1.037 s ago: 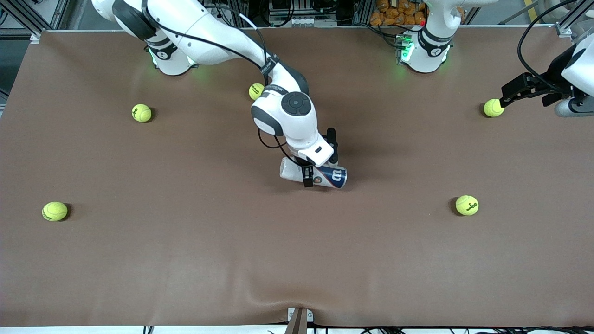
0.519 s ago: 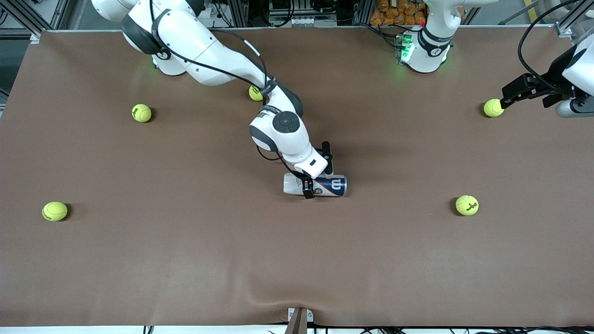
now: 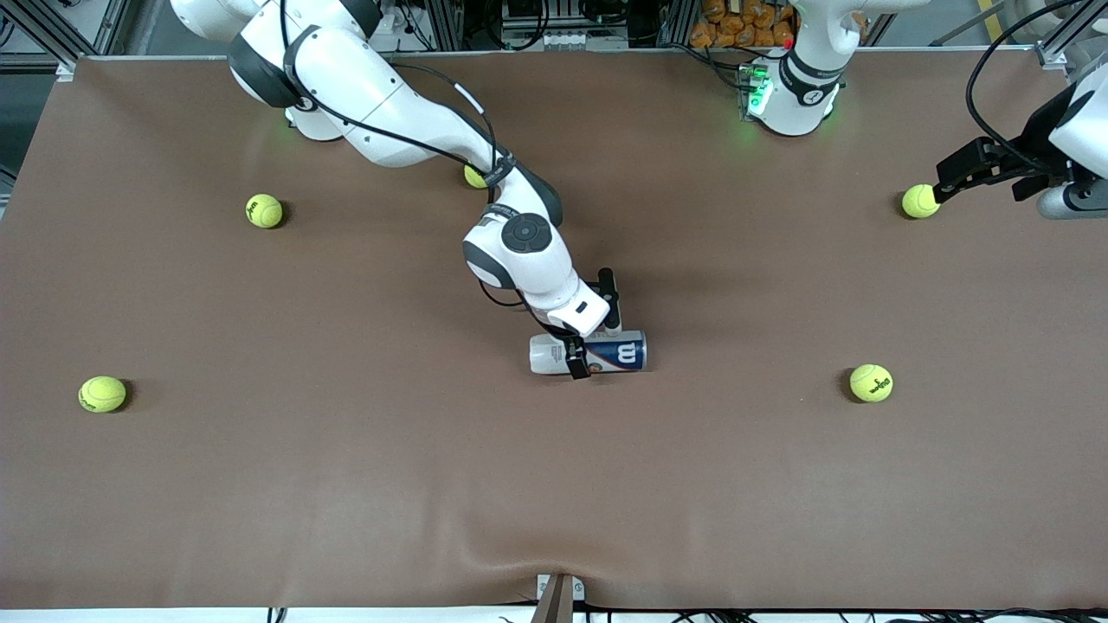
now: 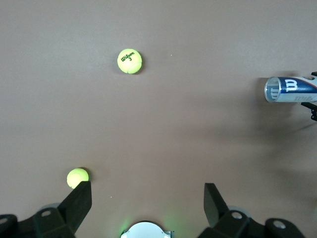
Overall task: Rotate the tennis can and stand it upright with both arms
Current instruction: 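Open the right gripper and withdraw while the left gripper reaches in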
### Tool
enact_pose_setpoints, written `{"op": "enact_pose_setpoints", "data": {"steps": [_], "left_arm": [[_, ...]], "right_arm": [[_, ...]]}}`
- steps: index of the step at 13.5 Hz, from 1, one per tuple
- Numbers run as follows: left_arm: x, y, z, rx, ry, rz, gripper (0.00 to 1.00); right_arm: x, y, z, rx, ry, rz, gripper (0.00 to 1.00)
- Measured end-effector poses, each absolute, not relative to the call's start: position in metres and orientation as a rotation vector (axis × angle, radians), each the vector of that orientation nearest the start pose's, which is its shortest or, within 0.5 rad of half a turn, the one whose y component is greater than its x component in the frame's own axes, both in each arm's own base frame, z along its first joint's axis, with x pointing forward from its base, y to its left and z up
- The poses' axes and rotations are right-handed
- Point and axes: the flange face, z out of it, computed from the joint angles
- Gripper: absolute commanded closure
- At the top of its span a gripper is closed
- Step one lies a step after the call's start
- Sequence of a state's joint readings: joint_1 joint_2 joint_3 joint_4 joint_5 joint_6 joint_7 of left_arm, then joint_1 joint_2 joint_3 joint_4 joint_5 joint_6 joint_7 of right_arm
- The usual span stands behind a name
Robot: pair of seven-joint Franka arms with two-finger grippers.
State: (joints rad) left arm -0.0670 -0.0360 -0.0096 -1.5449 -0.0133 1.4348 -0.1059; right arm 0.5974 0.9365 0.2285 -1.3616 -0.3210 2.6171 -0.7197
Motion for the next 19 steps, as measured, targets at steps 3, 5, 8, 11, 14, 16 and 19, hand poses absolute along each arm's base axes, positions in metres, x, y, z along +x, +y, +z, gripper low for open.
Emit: {"op": "enact_pose_setpoints", "data": {"steps": [3, 5, 8, 11, 14, 16, 19], "left_arm": [[0.528, -0.041, 0.645, -3.145, -0.048, 0.118, 0.00], [0.528, -0.040, 0.645, -3.145, -0.049, 0.118, 0.00], [0.528, -0.040, 0.645, -3.145, -0.050, 0.118, 0.00], [0.528, -0.040, 0.644, -3.145, -0.050, 0.118, 0.00], [0.528, -0.040, 0.643, -3.145, -0.050, 0.117, 0.00], [0.529, -0.041, 0.640, -3.145, -0.048, 0.117, 0.00], [0.531, -0.042, 0.635, -3.145, -0.047, 0.124, 0.00]], "right_arm": [[0.525, 0.551, 0.219, 2.066, 2.325, 0.432, 0.00], [0.514, 0.558, 0.235, 2.101, 2.318, 0.361, 0.00], [0.512, 0.558, 0.253, 2.128, 2.293, 0.342, 0.00], [0.522, 0.549, 0.257, 2.146, 2.270, 0.344, 0.00], [0.542, 0.529, 0.257, 2.186, 2.225, 0.344, 0.00], [0.549, 0.522, 0.260, 2.262, 2.153, 0.348, 0.00], [0.553, 0.514, 0.277, 2.435, 1.959, 0.318, 0.00]]}}
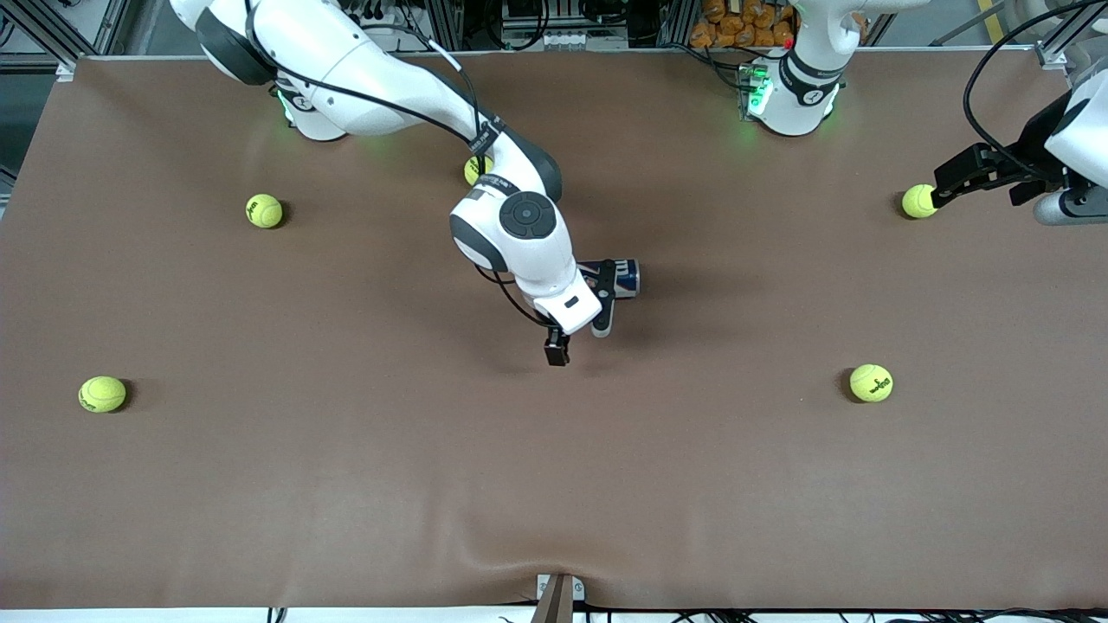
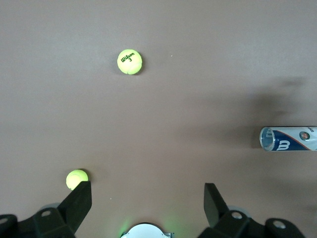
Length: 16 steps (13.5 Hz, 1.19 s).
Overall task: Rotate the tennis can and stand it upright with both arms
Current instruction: 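Open the right gripper and withdraw while the left gripper reaches in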
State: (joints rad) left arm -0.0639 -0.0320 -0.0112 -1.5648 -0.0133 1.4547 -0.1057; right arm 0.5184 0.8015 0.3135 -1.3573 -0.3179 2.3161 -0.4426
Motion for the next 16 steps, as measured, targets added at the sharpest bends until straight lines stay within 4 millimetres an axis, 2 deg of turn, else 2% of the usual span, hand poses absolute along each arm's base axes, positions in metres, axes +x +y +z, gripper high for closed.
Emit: {"op": "enact_pose_setpoints", "data": {"steps": [3, 7, 9, 11, 13, 16], "left_arm": [[0.544, -0.050, 0.602, -3.153, -0.024, 0.151, 0.00], [0.581, -0.113, 0.534, -3.252, 0.082, 0.185, 0.00], [0.596, -0.132, 0.492, -3.309, 0.079, 0.254, 0.00], [0.613, -0.145, 0.445, -3.389, 0.030, 0.318, 0.00], [0.628, -0.165, 0.394, -3.471, -0.035, 0.358, 0.00], [0.633, -0.204, 0.325, -3.589, -0.184, 0.456, 0.00]], "right_arm": [[0.586, 0.475, 0.298, -2.619, -1.715, -0.329, 0.00], [0.631, 0.415, 0.321, -2.808, -1.383, -0.364, 0.00], [0.650, 0.380, 0.334, -2.886, -1.243, -0.358, 0.00], [0.670, 0.336, 0.354, -2.961, -1.099, -0.357, 0.00], [0.686, 0.292, 0.382, -3.027, -0.959, -0.370, 0.00], [0.697, 0.224, 0.430, -3.124, -0.778, -0.345, 0.00]]}}
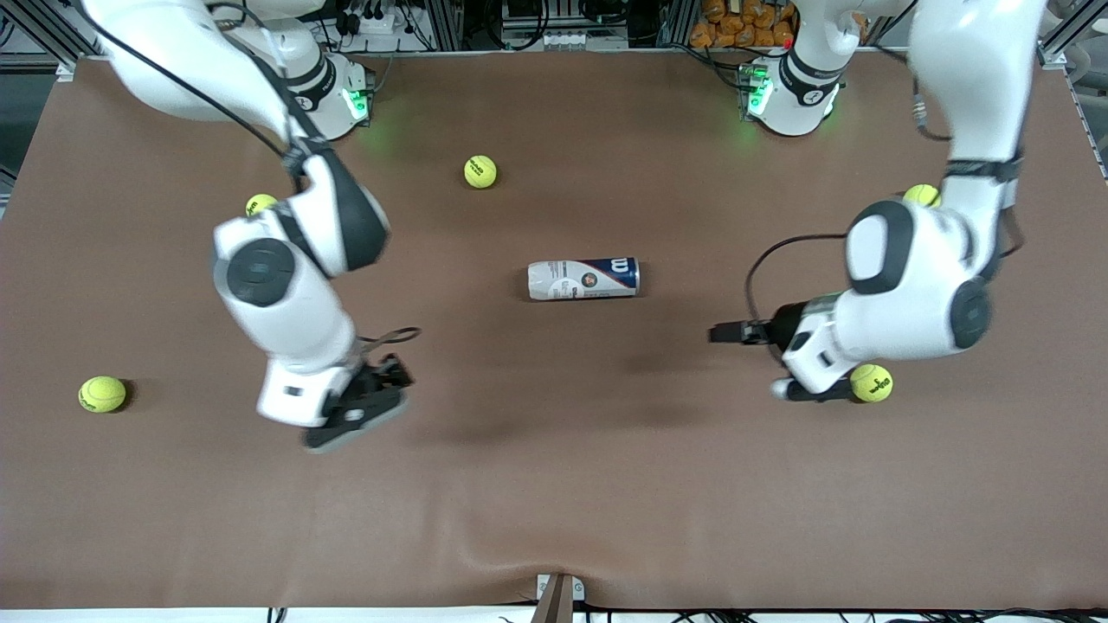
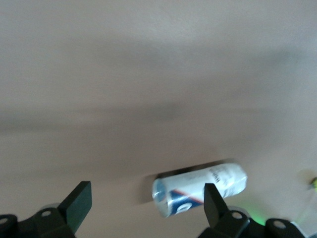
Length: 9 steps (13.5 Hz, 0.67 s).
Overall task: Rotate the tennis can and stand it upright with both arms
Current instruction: 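Open the right gripper and withdraw while the left gripper reaches in, then return the right arm to rest while the left gripper grasps the can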
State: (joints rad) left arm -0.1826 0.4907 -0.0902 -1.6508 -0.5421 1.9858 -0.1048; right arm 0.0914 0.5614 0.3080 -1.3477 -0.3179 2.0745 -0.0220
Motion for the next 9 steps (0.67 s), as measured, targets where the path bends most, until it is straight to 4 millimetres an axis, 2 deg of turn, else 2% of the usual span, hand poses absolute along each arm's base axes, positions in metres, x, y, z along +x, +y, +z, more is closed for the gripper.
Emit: {"op": "enact_pose_setpoints", "data": {"steps": [2, 3, 7, 9], "left_arm": [[0.627, -0.218, 0.292, -3.646, -0.305, 0.536, 0.00], [0.621, -0.225, 0.284, -3.669, -0.357, 0.579, 0.00], [0.597, -0.249, 0.267, -3.693, -0.419, 0.651, 0.00], [0.583, -0.251, 0.257, -3.705, -0.546, 0.714, 0.00]], "right_arm": [[0.698, 0.179, 0.460, -3.175, -0.681, -0.328, 0.00], [0.695, 0.167, 0.473, -3.193, -0.653, -0.316, 0.00], [0.677, 0.156, 0.513, -3.193, -0.561, -0.264, 0.00], [0.674, 0.123, 0.521, -3.159, -0.436, -0.193, 0.00]]}}
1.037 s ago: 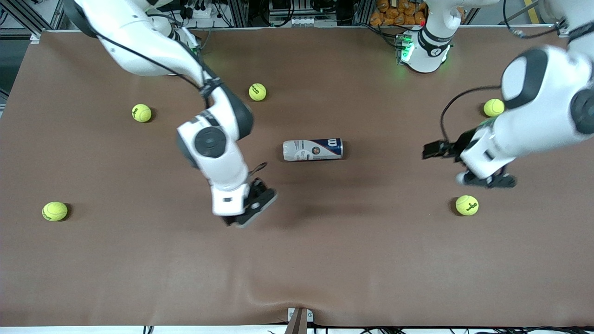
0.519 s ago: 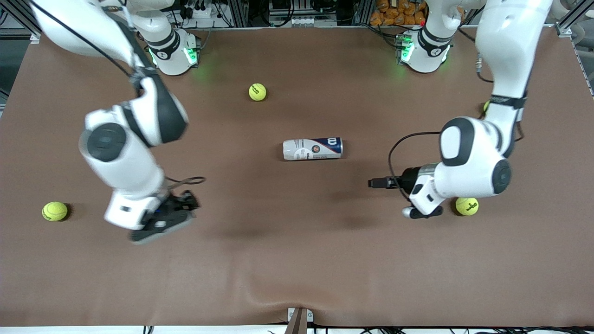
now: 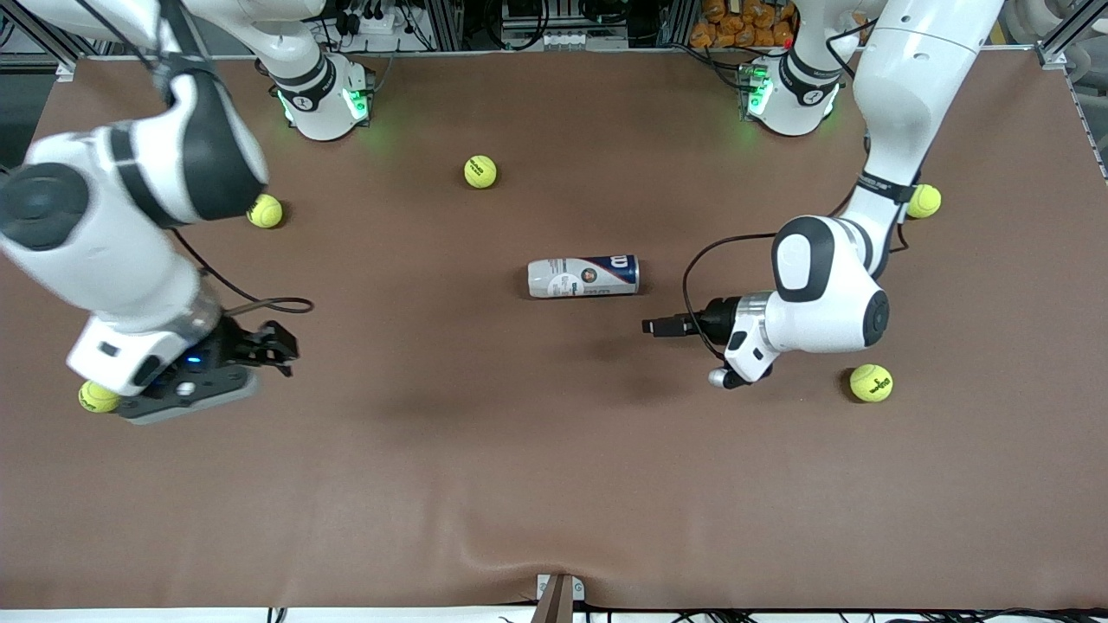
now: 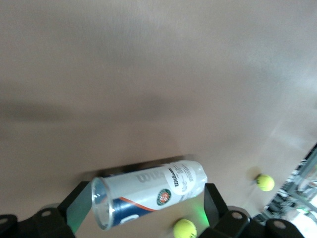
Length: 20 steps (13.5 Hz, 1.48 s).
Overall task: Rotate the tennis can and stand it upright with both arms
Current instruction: 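Return the right arm to rest while the left gripper grasps the can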
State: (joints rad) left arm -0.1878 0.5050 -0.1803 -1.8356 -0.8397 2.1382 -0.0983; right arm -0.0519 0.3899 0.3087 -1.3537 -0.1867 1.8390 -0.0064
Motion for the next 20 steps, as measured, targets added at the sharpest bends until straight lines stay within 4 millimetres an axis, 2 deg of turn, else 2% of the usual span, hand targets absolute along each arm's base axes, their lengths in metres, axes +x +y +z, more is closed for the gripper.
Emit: {"op": "enact_pose_setpoints", "data": {"steps": [2, 6, 8, 11, 14, 16, 17, 20], "left_arm": [[0.566, -0.249, 0.244, 2.317, 0.414, -0.500, 0.00], [0.532, -0.238, 0.209, 2.197, 0.410, -0.499, 0.00], [0.521, -0.234, 0.197, 2.165, 0.403, -0.480, 0.00], [0.509, -0.231, 0.185, 2.127, 0.380, -0.436, 0.00], [0.499, -0.230, 0.175, 2.107, 0.367, -0.418, 0.01], [0.491, -0.228, 0.164, 2.087, 0.360, -0.395, 0.05], [0.487, -0.228, 0.157, 2.077, 0.360, -0.387, 0.10], [0.478, -0.228, 0.144, 2.051, 0.379, -0.379, 0.16]], "right_arm": [[0.666, 0.085, 0.532, -3.174, -0.327, -0.106, 0.00], [0.640, 0.036, 0.571, -3.177, -0.150, -0.026, 0.00], [0.629, 0.013, 0.588, -3.183, -0.074, -0.010, 0.00], [0.610, -0.012, 0.614, -3.192, -0.022, -0.001, 0.00], [0.578, -0.039, 0.646, -3.168, 0.054, -0.002, 0.00], [0.556, -0.058, 0.653, -3.119, 0.114, 0.031, 0.00], [0.548, -0.064, 0.655, -3.108, 0.132, 0.043, 0.00], [0.542, -0.065, 0.653, -3.099, 0.156, 0.069, 0.00]]}}
